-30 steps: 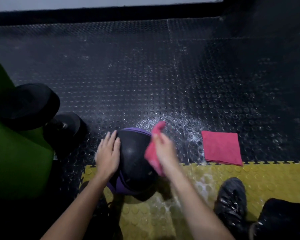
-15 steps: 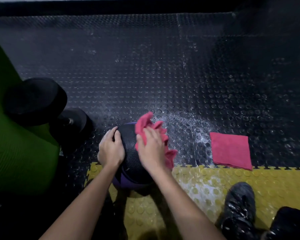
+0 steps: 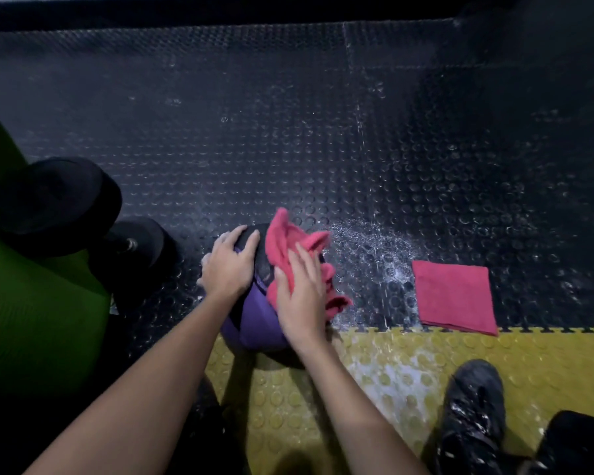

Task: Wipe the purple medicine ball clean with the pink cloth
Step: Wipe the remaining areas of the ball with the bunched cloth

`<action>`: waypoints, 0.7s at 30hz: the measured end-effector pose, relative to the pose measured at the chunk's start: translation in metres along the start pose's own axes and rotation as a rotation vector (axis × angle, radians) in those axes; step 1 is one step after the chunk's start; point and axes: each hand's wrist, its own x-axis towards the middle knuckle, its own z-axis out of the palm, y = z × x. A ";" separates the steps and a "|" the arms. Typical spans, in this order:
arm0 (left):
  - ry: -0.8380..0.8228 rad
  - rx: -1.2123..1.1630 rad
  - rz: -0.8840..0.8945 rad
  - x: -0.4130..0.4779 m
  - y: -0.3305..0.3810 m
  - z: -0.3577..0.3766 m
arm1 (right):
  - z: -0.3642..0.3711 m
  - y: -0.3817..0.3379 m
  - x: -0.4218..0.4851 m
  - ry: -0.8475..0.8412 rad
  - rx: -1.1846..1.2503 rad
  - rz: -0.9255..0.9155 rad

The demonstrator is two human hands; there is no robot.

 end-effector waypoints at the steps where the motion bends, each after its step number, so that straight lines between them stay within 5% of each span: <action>1: -0.013 -0.011 -0.012 0.006 0.000 -0.002 | 0.000 0.007 -0.007 0.049 0.050 -0.005; 7: 0.010 -0.079 -0.180 0.020 0.008 0.000 | -0.016 0.069 0.038 0.057 0.304 0.739; 10: 0.056 -0.099 -0.232 0.016 0.007 0.002 | -0.021 0.061 0.035 0.082 0.330 0.704; 15: 0.152 -0.180 -0.274 -0.022 0.000 0.001 | 0.002 0.010 -0.003 0.158 0.163 0.193; 17: 0.173 -0.253 -0.277 -0.045 -0.009 -0.002 | -0.003 0.013 -0.002 0.176 0.204 0.286; 21: 0.196 -0.238 -0.358 -0.090 -0.040 -0.004 | -0.044 0.038 0.006 0.152 0.309 0.771</action>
